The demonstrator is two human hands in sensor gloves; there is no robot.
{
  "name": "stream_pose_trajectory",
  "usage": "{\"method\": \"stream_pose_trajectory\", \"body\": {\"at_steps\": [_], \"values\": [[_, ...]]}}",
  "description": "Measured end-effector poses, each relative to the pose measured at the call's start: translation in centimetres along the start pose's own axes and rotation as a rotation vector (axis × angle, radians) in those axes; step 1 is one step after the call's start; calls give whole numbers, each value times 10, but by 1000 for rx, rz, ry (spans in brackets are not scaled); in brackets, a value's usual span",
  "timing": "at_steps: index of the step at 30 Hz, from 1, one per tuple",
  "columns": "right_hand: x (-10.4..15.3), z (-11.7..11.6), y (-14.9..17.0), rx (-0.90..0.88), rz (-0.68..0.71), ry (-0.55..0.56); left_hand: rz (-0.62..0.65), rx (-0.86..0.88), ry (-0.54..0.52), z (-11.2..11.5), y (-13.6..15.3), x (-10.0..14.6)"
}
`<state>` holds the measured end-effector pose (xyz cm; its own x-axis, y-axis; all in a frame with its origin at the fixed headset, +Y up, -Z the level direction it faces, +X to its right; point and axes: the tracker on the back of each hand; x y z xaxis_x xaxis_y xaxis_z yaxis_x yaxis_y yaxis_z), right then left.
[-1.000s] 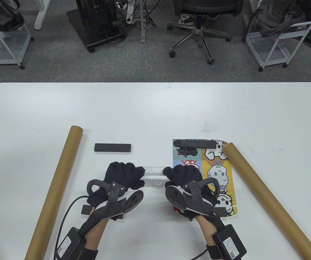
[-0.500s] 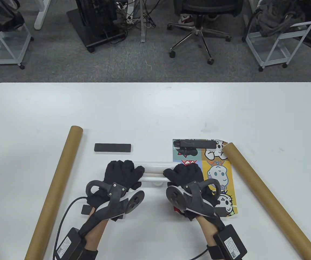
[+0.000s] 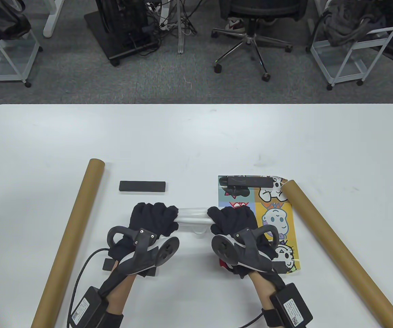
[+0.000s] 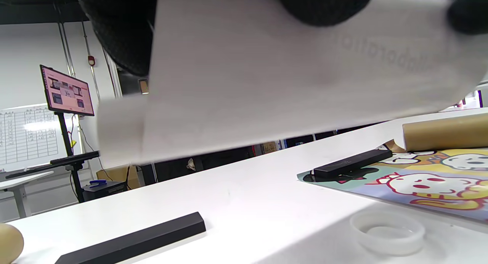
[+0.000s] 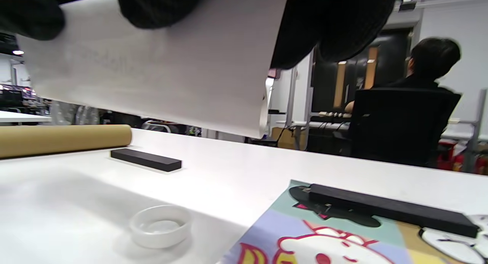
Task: Roll up posters and store in mailing tubes
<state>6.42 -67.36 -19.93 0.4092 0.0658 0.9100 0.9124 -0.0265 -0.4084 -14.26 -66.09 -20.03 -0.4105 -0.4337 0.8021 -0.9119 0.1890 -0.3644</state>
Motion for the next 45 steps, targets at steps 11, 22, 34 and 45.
{"method": "stream_pose_trajectory", "body": {"at_steps": [11,22,34,45], "values": [[3,2,2,20,-43,61,-16,-12,-18,0,4,0],[4,3,6,23,-89,103,7,-43,-16,-2,0,0],[1,0,4,19,-47,43,-34,12,-32,2,6,1],[3,-1,7,4,-83,100,-23,-32,-38,0,2,2]]}}
Point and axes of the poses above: the tracker on the back of each hand, its own y axis roughly to the little-finger side, its own x axis roughly from the fingertips to the wrist, z = x × y, and after that the axes turned 14 degrees about -y, right-handed
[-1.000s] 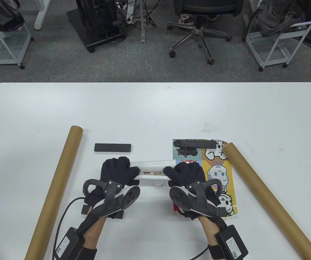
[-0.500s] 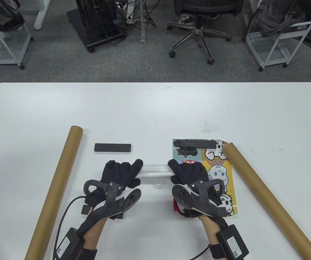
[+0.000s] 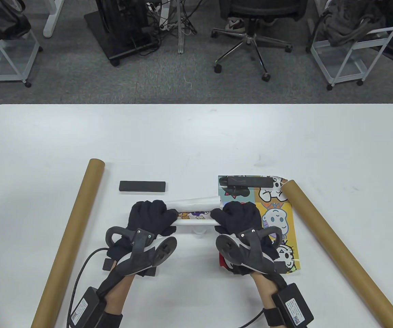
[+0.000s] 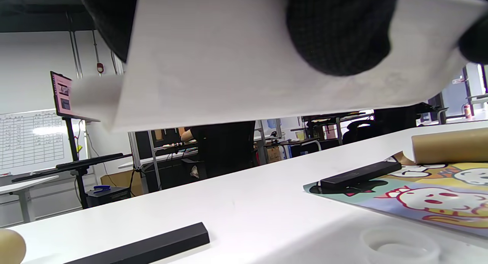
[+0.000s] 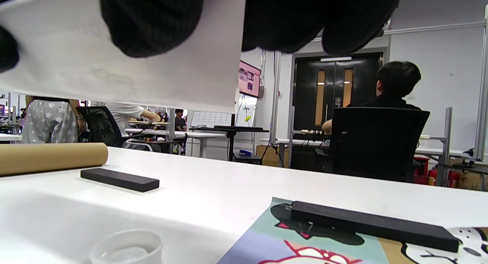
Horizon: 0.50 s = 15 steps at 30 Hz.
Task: Roll up posters and store in mailing tubes
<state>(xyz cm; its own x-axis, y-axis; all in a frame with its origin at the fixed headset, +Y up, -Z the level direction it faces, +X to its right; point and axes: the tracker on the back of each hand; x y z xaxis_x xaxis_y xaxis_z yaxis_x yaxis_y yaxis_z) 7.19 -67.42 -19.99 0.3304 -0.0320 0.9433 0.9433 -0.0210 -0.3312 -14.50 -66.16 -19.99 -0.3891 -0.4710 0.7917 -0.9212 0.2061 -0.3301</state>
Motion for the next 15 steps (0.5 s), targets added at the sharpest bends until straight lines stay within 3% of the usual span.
{"method": "stream_pose_trajectory", "body": {"at_steps": [15], "values": [[-2,0,4,-5,-6,-14,1,14,23,1,4,0]]}}
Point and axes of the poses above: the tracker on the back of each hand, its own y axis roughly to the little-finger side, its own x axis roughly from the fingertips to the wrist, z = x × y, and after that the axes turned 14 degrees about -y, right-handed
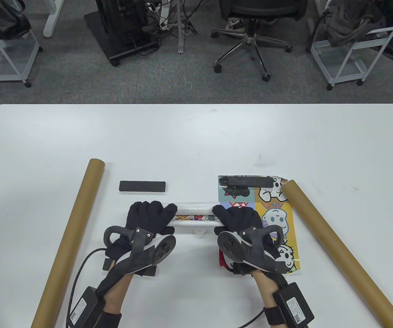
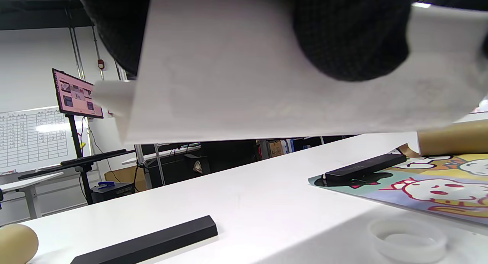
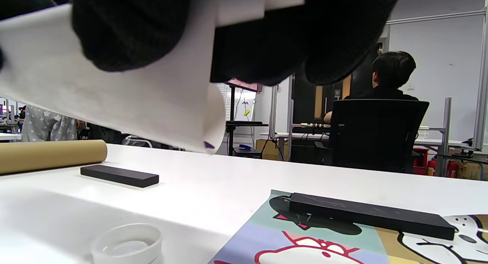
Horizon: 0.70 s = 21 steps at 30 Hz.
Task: Roll up posters and store in mailing tubes
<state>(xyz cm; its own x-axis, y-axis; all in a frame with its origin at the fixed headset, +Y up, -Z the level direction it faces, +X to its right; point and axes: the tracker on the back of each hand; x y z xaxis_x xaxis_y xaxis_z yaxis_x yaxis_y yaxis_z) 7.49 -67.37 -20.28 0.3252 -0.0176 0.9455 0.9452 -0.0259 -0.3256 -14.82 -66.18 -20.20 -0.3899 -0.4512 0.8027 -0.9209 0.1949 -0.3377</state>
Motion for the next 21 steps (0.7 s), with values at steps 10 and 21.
{"method": "stream_pose_trajectory", "body": {"at_steps": [10,21], "values": [[0,0,0,-30,27,-32,-17,23,14,1,1,0],[1,-2,6,-103,11,15,-8,21,-24,-1,0,0]]}}
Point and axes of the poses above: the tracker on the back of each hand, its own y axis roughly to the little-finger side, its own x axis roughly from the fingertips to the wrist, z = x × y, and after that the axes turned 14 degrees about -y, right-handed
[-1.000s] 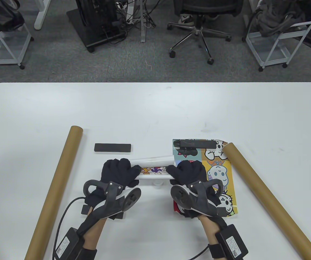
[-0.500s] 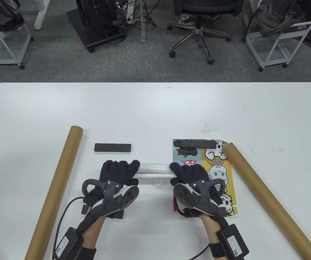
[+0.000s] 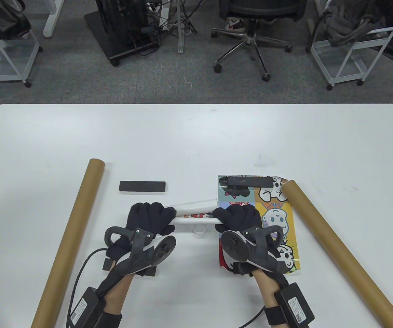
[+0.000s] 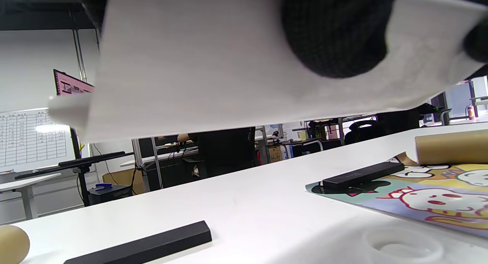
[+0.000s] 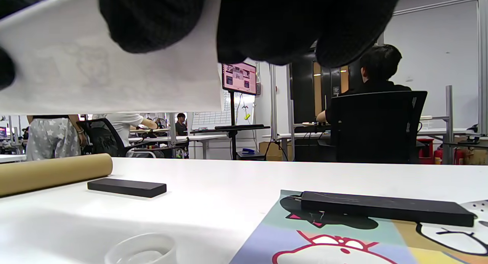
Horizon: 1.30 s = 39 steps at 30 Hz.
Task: Roll up posters and store in mailing tubes
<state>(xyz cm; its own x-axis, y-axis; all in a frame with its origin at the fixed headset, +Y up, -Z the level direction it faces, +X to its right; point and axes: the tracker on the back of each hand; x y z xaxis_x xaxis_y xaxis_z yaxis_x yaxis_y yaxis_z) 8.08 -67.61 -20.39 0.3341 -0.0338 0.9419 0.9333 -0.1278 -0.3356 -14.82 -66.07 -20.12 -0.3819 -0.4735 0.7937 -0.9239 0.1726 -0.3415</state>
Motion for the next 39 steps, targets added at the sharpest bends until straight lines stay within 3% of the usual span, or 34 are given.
{"method": "stream_pose_trajectory", "body": {"at_steps": [7,14,24,29,33,39], "values": [[-1,0,-1,1,-2,-4,17,-58,-26,-3,-1,0],[0,2,4,-7,-37,35,3,-6,-12,-3,0,0],[-4,-4,2,-60,14,-82,-16,-15,-14,-1,5,0],[-1,1,-5,70,-2,-6,-34,32,21,3,7,0],[0,-2,-6,25,8,4,-2,-47,-1,3,5,1],[0,-1,-6,46,17,15,-22,-30,3,4,6,0]]}}
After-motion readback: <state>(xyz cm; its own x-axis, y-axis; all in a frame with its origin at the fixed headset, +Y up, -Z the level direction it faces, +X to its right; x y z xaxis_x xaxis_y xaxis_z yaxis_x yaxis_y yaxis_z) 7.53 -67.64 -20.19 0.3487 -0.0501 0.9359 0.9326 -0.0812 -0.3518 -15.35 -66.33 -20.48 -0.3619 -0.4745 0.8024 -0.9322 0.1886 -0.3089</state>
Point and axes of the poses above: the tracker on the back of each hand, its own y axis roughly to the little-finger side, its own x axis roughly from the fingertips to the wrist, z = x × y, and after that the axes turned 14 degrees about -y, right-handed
